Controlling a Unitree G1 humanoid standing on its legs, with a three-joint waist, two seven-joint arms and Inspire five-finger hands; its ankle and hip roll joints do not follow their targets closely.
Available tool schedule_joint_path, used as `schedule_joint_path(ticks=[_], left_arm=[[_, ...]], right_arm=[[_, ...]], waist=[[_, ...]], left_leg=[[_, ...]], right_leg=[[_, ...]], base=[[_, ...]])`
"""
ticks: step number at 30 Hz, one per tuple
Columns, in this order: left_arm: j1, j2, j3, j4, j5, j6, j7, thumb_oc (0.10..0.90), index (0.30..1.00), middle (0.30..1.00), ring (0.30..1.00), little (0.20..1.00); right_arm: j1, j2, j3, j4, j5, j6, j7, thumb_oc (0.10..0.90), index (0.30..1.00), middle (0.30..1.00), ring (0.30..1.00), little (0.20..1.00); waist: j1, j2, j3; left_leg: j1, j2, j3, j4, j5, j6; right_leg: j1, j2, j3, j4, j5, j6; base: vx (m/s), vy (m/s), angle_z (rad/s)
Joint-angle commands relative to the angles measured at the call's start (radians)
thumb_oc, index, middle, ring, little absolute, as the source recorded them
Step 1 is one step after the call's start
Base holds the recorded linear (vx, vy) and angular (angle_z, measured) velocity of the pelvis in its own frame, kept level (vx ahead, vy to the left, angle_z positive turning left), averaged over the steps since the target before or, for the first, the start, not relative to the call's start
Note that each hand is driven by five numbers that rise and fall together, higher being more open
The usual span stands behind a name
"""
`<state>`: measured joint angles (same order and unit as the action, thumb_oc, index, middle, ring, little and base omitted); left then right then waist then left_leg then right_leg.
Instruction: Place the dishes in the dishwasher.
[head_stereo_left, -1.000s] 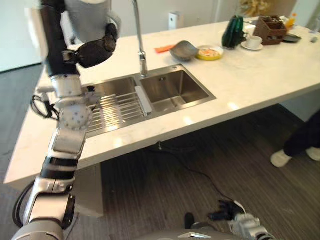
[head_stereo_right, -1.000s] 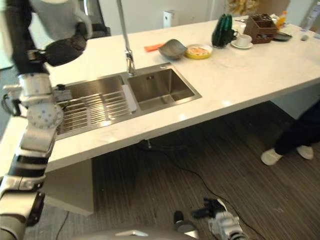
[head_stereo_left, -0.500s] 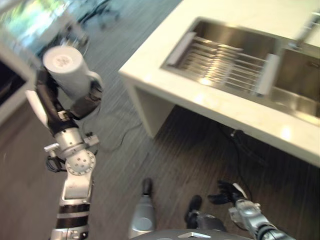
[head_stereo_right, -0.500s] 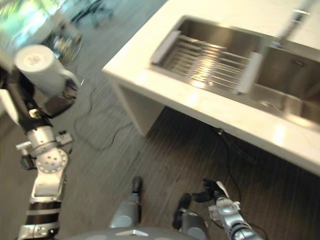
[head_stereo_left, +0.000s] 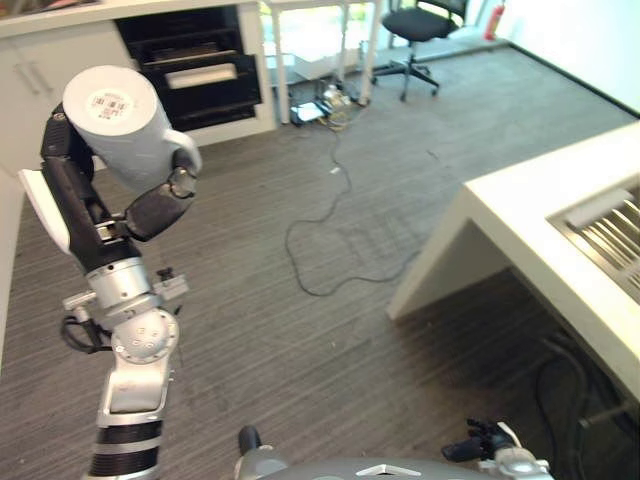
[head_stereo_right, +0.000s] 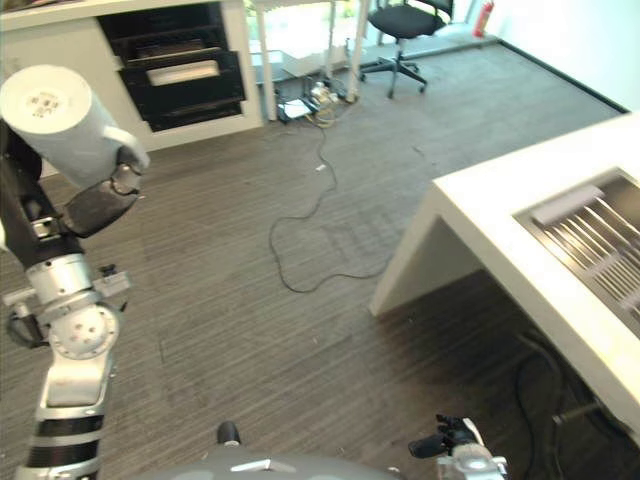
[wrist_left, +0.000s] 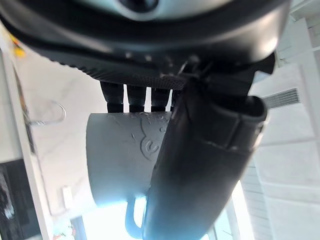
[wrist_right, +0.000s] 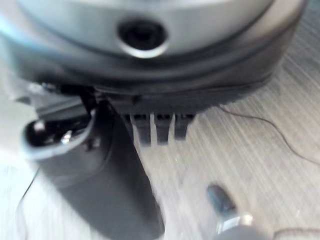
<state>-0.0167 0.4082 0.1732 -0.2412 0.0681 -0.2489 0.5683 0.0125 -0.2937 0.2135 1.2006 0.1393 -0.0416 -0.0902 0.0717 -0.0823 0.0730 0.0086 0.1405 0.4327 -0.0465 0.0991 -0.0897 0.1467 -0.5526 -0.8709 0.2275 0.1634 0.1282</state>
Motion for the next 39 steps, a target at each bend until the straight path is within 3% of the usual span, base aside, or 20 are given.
schedule_joint_path(ticks=[1, 2, 3, 4, 6, 7, 12, 13, 15, 19, 24, 29, 31, 32, 35, 37, 38, 39], left_arm=[[-0.123, 0.097, -0.027, -0.141, 0.024, -0.117, 0.014, 0.400, 0.300, 0.300, 0.300, 0.300], [-0.129, 0.102, -0.042, -0.138, 0.025, -0.124, 0.013, 0.400, 0.300, 0.300, 0.300, 0.300], [-0.130, 0.103, -0.041, -0.136, 0.025, -0.125, 0.014, 0.400, 0.300, 0.300, 0.300, 0.300], [-0.160, 0.112, -0.069, -0.113, 0.013, -0.138, 0.006, 0.400, 0.300, 0.300, 0.300, 0.300], [-0.197, 0.102, -0.101, -0.072, -0.018, -0.146, 0.010, 0.400, 0.300, 0.300, 0.300, 0.300], [-0.249, 0.085, -0.160, -0.016, -0.082, -0.156, -0.045, 0.400, 0.300, 0.300, 0.300, 0.300], [-0.188, 0.051, -0.114, -0.046, -0.065, -0.146, -0.017, 0.400, 0.300, 0.300, 0.300, 0.300], [-0.146, 0.068, -0.071, -0.043, -0.043, -0.141, 0.000, 0.400, 0.300, 0.300, 0.300, 0.300], [-0.115, 0.066, -0.054, -0.045, -0.054, -0.139, 0.003, 0.400, 0.300, 0.300, 0.300, 0.300], [-0.087, 0.055, -0.031, -0.060, -0.057, -0.142, 0.023, 0.400, 0.300, 0.300, 0.300, 0.300], [-0.114, 0.023, -0.053, -0.060, -0.056, -0.138, 0.071, 0.400, 0.300, 0.300, 0.300, 0.300], [-0.161, 0.016, -0.107, -0.063, -0.008, -0.120, 0.145, 0.400, 0.300, 0.300, 0.300, 0.300], [-0.167, 0.017, -0.133, -0.076, -0.002, -0.119, 0.146, 0.400, 0.300, 0.300, 0.300, 0.300], [-0.182, 0.066, -0.122, -0.042, 0.143, -0.059, 0.238, 0.400, 0.300, 0.300, 0.300, 0.300], [-0.179, 0.088, -0.097, -0.105, 0.227, -0.087, 0.315, 0.400, 0.300, 0.300, 0.300, 0.300], [-0.181, 0.106, -0.092, -0.140, 0.271, -0.082, 0.322, 0.400, 0.300, 0.300, 0.300, 0.300], [-0.177, 0.114, -0.092, -0.163, 0.270, -0.088, 0.320, 0.400, 0.300, 0.300, 0.300, 0.300], [-0.176, 0.122, -0.090, -0.165, 0.263, -0.084, 0.318, 0.400, 0.300, 0.300, 0.300, 0.300]], right_arm=[[-0.070, 0.052, 0.053, -0.138, 0.046, -0.054, -0.012, 0.800, 0.900, 0.900, 0.900, 0.900], [-0.071, 0.053, 0.062, -0.160, 0.059, -0.063, -0.010, 0.800, 0.900, 0.900, 0.900, 0.900], [-0.071, 0.052, 0.063, -0.161, 0.060, -0.063, -0.010, 0.800, 0.900, 0.900, 0.900, 0.900], [-0.076, 0.043, 0.082, -0.186, 0.088, -0.076, -0.014, 0.800, 0.900, 0.900, 0.900, 0.900], [-0.082, 0.026, 0.096, -0.222, 0.108, -0.082, -0.023, 0.800, 0.900, 0.900, 0.900, 0.900], [-0.056, 0.023, 0.064, -0.087, 0.085, -0.089, -0.024, 0.800, 0.900, 0.900, 0.900, 0.900], [-0.008, 0.088, 0.097, 0.035, -0.039, -0.041, -0.057, 0.800, 0.900, 0.900, 0.900, 0.900], [-0.021, 0.093, 0.122, 0.079, -0.102, -0.015, -0.058, 0.800, 0.900, 0.900, 0.900, 0.900], [-0.011, 0.084, 0.113, 0.080, -0.124, -0.024, -0.068, 0.800, 0.900, 0.900, 0.900, 0.900], [0.009, 0.047, 0.074, 0.027, -0.097, -0.050, -0.085, 0.800, 0.900, 0.900, 0.900, 0.900], [-0.004, 0.056, 0.068, 0.017, -0.050, -0.067, -0.089, 0.800, 0.900, 0.900, 0.900, 0.900], [-0.026, 0.080, 0.081, -0.013, -0.023, -0.086, -0.110, 0.800, 0.900, 0.900, 0.900, 0.900], [-0.024, 0.081, 0.079, -0.025, -0.024, -0.089, -0.114, 0.800, 0.900, 0.900, 0.900, 0.900], [-0.009, 0.080, 0.078, -0.022, -0.032, -0.089, -0.109, 0.800, 0.900, 0.900, 0.900, 0.900], [0.026, 0.083, 0.059, -0.014, -0.016, -0.096, -0.110, 0.800, 0.900, 0.900, 0.900, 0.900], [0.026, 0.088, 0.060, -0.002, -0.011, -0.096, -0.117, 0.800, 0.900, 0.900, 0.900, 0.900], [0.021, 0.091, 0.045, 0.017, 0.000, -0.091, -0.118, 0.800, 0.900, 0.900, 0.900, 0.900], [0.020, 0.101, 0.034, 0.049, 0.013, -0.086, -0.118, 0.800, 0.900, 0.900, 0.900, 0.900]], waist=[[-0.105, 0.005, 0.033], [-0.133, 0.009, 0.045], [-0.131, 0.010, 0.045], [-0.173, 0.013, 0.053], [-0.182, 0.000, 0.055], [-0.161, 0.004, 0.058], [-0.167, 0.011, 0.047], [-0.138, 0.014, 0.040], [-0.129, 0.007, 0.031], [-0.132, -0.014, 0.021], [-0.140, -0.031, 0.011], [-0.186, -0.041, -0.004], [-0.219, -0.043, -0.010], [-0.251, -0.045, -0.013], [-0.322, -0.063, 0.000], [-0.352, -0.082, 0.023], [-0.351, -0.084, 0.041], [-0.324, -0.086, 0.050]], left_leg=[[0.080, 0.027, -0.118, -0.041, -0.133, -0.022], [0.080, 0.013, -0.161, -0.041, -0.134, -0.016], [0.078, 0.016, -0.158, -0.041, -0.130, -0.017], [0.074, -0.016, -0.248, -0.041, -0.129, -0.005], [0.064, -0.051, -0.325, -0.041, -0.129, 0.005], [0.076, -0.070, -0.387, -0.040, -0.114, 0.015], [0.085, -0.080, -0.402, -0.039, -0.134, 0.014], [0.086, -0.070, -0.399, -0.039, -0.131, 0.001], [0.084, -0.063, -0.424, -0.041, -0.128, -0.009], [0.081, -0.047, -0.476, -0.039, -0.124, -0.020], [0.087, -0.049, -0.494, -0.034, -0.132, -0.011], [0.113, -0.058, -0.446, -0.032, -0.148, 0.009], [0.125, -0.067, -0.404, -0.032, -0.147, 0.021], [0.140, -0.075, -0.367, -0.034, -0.155, 0.027], [0.173, -0.085, -0.266, -0.041, -0.186, 0.040], [0.170, -0.091, -0.202, -0.041, -0.192, 0.044], [0.176, -0.084, -0.151, -0.041, -0.201, 0.043], [0.172, -0.074, -0.102, -0.040, -0.191, 0.041]], right_leg=[[-0.161, 0.137, 0.446, -0.090, -0.009, 0.103], [-0.175, 0.205, 0.568, -0.109, -0.060, 0.100], [-0.180, 0.208, 0.571, -0.106, -0.059, 0.096], [-0.196, 0.350, 0.759, -0.145, -0.149, 0.059], [-0.206, 0.412, 0.847, -0.177, -0.158, 0.032], [-0.180, 0.396, 0.816, -0.142, -0.164, 0.024], [-0.115, 0.372, 0.751, -0.199, -0.167, 0.028], [-0.088, 0.364, 0.707, -0.226, -0.159, 0.030], [-0.053, 0.371, 0.680, -0.250, -0.165, 0.028], [-0.024, 0.379, 0.642, -0.242, -0.192, 0.019], [-0.016, 0.378, 0.636, -0.220, -0.200, 0.018], [-0.039, 0.369, 0.704, -0.189, -0.177, 0.031], [-0.067, 0.361, 0.758, -0.181, -0.139, 0.039], [-0.093, 0.361, 0.810, -0.181, -0.114, 0.048], [-0.168, 0.373, 0.924, -0.208, -0.042, 0.080], [-0.240, 0.384, 0.981, -0.237, 0.049, 0.117], [-0.287, 0.385, 0.924, -0.248, 0.093, 0.129], [-0.314, 0.396, 0.811, -0.259, 0.084, 0.121]], base=[[0.15, 0.254, 1.21], [0.13, 0.245, 2.02], [0.21, 0.210, 1.49], [0.25, 0.125, 0.73], [0.32, 0.048, 0.94], [0.26, -0.044, 2.32], [0.11, -0.042, 1.41], [0.11, -0.050, 0.11], [0.15, -0.101, 0.32], [0.10, -0.092, 0.61], [0.04, -0.018, 0.19], [-0.01, 0.081, -0.15], [-0.08, 0.152, 0.03], [-0.09, 0.220, -0.01], [-0.18, 0.199, -0.04], [-0.25, 0.169, -0.07], [-0.26, 0.169, -0.04], [-0.38, 0.093, -0.04]])
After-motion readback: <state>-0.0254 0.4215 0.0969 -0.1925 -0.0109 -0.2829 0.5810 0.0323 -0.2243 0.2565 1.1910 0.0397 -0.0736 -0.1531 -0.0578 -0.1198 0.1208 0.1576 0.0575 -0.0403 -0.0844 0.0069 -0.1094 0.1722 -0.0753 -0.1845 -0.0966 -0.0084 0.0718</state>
